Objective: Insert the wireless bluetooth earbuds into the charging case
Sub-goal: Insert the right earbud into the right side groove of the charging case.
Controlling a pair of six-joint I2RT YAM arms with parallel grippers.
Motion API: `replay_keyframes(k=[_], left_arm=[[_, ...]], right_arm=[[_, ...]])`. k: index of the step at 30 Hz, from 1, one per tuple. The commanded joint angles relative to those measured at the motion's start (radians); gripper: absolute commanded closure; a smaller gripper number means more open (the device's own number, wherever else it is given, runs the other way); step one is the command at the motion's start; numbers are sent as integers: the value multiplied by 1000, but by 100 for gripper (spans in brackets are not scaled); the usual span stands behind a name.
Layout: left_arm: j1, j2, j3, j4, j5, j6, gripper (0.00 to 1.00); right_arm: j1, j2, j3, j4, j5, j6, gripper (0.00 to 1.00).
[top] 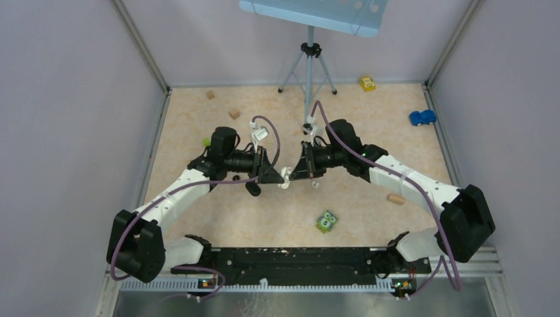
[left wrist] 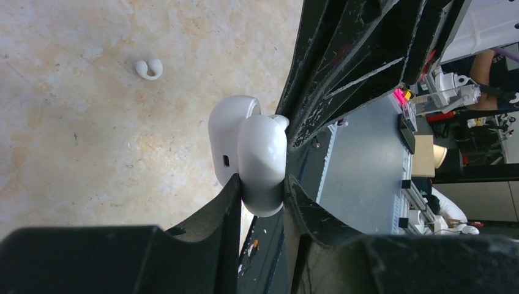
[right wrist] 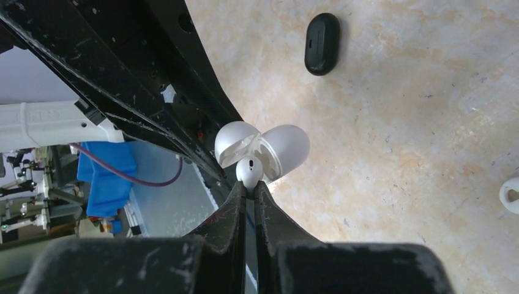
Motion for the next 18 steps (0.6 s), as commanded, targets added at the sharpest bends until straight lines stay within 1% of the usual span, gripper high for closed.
replay_keyframes(k=[1,12,18], left_arm=[[-8,-5,45,-20,34,35,100],[-11,-26,45,-31,10,63,100],[-14,-25,45,-48,-16,91,100]], right_arm=[[13,14,58,3,48,-23,100],[15,40,64,-30,90,-8,100],[27,71,98,-87,116,11,100]])
